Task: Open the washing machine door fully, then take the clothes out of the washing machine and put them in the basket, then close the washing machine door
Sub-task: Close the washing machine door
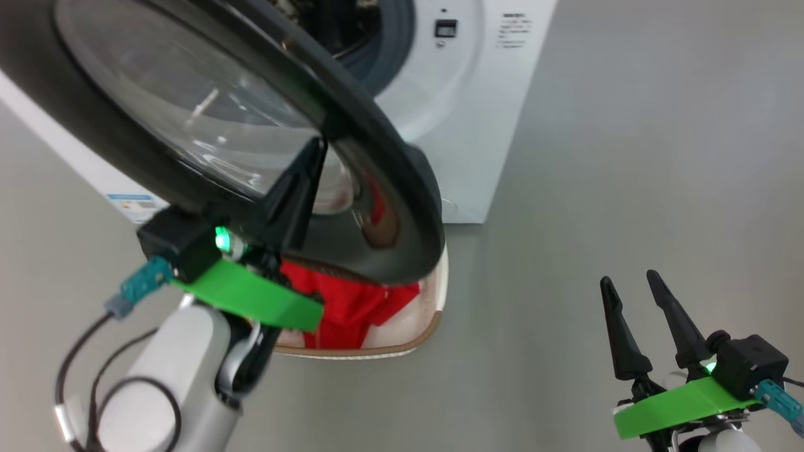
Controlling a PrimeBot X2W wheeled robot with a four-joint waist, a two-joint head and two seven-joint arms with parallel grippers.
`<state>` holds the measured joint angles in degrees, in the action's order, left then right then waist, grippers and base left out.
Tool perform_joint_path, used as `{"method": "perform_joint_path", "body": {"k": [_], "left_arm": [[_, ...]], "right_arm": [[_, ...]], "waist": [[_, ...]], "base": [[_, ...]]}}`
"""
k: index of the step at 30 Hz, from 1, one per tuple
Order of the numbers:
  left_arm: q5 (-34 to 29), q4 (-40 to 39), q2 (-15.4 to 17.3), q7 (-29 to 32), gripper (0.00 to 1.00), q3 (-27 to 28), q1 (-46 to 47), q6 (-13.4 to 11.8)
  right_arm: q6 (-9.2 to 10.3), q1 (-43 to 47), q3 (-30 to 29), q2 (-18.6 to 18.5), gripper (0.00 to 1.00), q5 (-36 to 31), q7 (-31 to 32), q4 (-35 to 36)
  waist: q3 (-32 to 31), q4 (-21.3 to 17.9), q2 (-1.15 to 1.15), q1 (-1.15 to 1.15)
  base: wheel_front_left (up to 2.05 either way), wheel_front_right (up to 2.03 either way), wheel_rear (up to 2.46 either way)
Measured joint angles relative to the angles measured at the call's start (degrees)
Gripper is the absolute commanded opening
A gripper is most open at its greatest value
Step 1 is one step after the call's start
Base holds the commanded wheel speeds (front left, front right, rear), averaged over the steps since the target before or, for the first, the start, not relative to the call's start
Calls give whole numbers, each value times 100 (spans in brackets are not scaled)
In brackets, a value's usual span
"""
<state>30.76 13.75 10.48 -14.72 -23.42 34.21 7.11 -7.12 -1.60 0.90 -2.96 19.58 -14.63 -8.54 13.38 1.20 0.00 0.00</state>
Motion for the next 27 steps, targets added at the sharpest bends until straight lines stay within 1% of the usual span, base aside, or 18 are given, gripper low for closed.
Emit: {"method": "perform_joint_path", "body": {"k": [9,15,20,27], "left_arm": [[-1,633,-27,0,0,69,829,4],[-1,1101,-45,0,0,140,1272,5],[-1,1288,-48,0,0,198,1312,5],[-2,1311,-71,0,0,260,1190,5]], "right_arm": [[0,-116,10,13,100,104,0,7],[0,-123,18,21,100,208,0,5],[0,-150,23,24,100,210,0,5],[0,-149,5,26,100,209,0,4]], "waist": [[237,-512,0,0],[357,-750,0,0],[344,-803,0,0],[267,-753,0,0]], "base": [[0,0,0],[0,0,0],[0,0,0],[0,0,0]]}}
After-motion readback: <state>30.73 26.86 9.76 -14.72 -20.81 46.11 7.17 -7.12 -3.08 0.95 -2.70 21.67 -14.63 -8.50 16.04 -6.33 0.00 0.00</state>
